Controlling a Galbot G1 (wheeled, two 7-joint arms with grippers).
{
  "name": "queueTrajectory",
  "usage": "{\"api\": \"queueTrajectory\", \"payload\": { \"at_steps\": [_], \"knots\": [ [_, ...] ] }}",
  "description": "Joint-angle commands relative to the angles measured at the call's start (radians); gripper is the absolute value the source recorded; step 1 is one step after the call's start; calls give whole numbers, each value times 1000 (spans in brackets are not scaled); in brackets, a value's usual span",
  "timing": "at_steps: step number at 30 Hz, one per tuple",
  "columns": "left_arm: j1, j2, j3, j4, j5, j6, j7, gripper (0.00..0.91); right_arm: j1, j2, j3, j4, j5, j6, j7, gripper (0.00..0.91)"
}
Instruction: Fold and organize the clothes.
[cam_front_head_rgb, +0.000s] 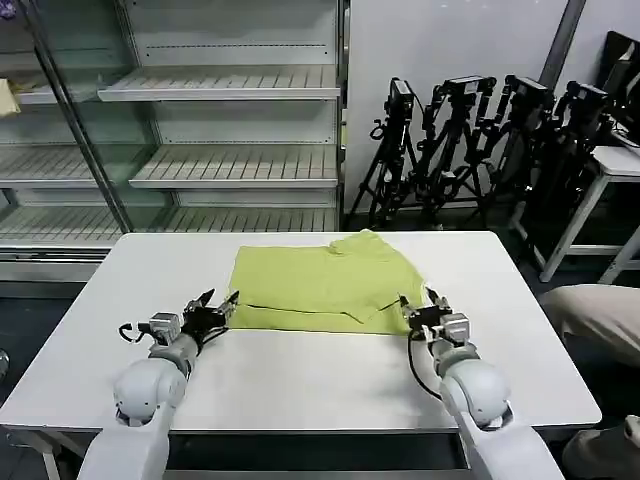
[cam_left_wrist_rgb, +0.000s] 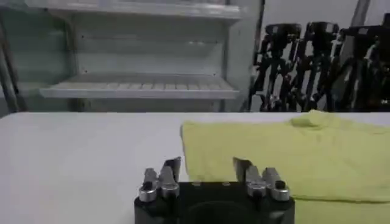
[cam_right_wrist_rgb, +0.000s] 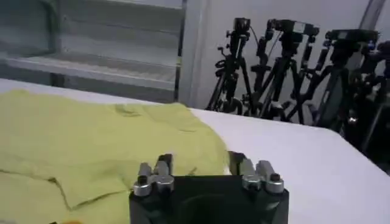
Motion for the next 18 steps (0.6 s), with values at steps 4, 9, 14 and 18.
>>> {"api": "queueTrajectory", "payload": {
  "at_steps": [4,9,14,18],
  "knots": [
    [56,2,4,-33,-1,25,-35,907,-122,-26,26,88,45,-23,28,907],
    [64,5,-2,-31,-16,26,-52,101,-113,-22,25,61,58,-24,49,40],
    [67,10,-3,-13,-19,26,-48,10,-107,-18,24,35,77,-26,63,0],
    [67,10,3,-4,-20,26,-46,10,-103,-16,22,17,91,-26,65,0]
  ]
}}
